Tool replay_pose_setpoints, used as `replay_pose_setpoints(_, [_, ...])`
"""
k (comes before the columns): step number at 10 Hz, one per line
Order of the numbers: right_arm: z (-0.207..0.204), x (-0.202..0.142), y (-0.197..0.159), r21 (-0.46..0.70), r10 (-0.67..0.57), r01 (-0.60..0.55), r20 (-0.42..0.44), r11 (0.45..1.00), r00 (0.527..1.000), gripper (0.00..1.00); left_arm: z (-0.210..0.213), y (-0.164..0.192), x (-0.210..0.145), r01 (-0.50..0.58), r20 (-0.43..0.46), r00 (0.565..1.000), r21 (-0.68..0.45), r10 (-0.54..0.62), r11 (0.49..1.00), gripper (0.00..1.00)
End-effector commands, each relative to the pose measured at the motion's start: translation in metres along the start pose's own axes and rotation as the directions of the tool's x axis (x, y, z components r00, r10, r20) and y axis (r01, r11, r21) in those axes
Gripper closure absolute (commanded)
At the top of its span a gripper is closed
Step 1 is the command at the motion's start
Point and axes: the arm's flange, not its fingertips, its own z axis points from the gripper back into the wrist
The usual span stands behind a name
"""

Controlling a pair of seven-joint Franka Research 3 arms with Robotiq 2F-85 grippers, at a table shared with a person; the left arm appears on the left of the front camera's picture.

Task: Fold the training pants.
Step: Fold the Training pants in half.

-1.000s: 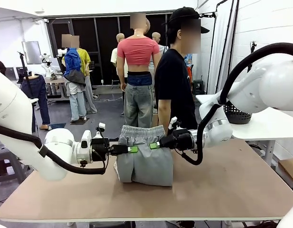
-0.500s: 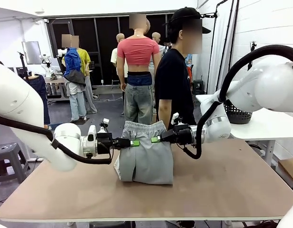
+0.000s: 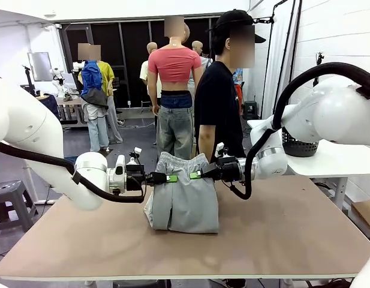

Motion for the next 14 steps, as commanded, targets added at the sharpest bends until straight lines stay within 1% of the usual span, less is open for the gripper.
replay_pose_setpoints(1, [0.006, -0.004, 0.006, 0.002, 0.006, -0.006, 0.006, 1.000, 1.000, 1.00, 0.001, 0.000, 0.000, -0.004, 0.007, 1.000, 0.003, 0.004, 1.000, 1.00])
replay_pose_setpoints(2, [0.000, 0.000, 0.000, 0.000, 0.000, 0.000, 0.000, 1.000, 1.000, 1.00, 0.000, 0.000, 0.000, 0.000, 0.000, 1.000, 0.000, 0.000, 1.000, 1.00])
replay_pose_setpoints(4, [-0.006, 0.026, -0.009, -0.013, 0.004, -0.004, 0.024, 1.000, 1.000, 1.00, -0.006, 0.017, 0.028, 0.017, -0.019, 1.000, 0.013, -0.017, 1.000, 1.00])
replay_pose_setpoints(6, [-0.008, 0.046, -0.019, -0.074, 0.006, -0.003, 0.030, 0.997, 1.000, 1.00, -0.016, 0.035, 0.048, 0.025, -0.046, 0.999, 0.035, -0.023, 0.999, 1.00])
replay_pose_setpoints(8, [-0.005, 0.053, -0.036, -0.097, -0.024, 0.029, 0.051, 0.995, 0.998, 1.00, -0.016, 0.059, 0.051, -0.008, -0.057, 0.998, 0.066, 0.011, 0.998, 1.00])
replay_pose_setpoints(10, [0.005, 0.049, -0.053, -0.136, -0.072, 0.082, 0.081, 0.987, 0.994, 1.00, -0.019, 0.076, 0.042, -0.086, -0.060, 0.994, 0.076, 0.090, 0.993, 1.00])
replay_pose_setpoints(11, [0.008, 0.050, -0.065, -0.151, -0.103, 0.116, 0.086, 0.982, 0.991, 1.00, -0.013, 0.082, 0.039, -0.122, -0.072, 0.989, 0.092, 0.129, 0.988, 1.00])
replay_pose_setpoints(13, [0.018, 0.048, -0.084, -0.175, -0.166, 0.181, 0.101, 0.968, 0.981, 1.00, -0.003, 0.090, 0.033, -0.179, -0.062, 0.981, 0.107, 0.186, 0.978, 1.00])
replay_pose_setpoints(14, [0.022, 0.041, -0.091, -0.183, -0.219, 0.237, 0.109, 0.954, 0.970, 1.00, -0.002, 0.093, 0.027, -0.231, -0.072, 0.968, 0.120, 0.240, 0.966, 1.00])
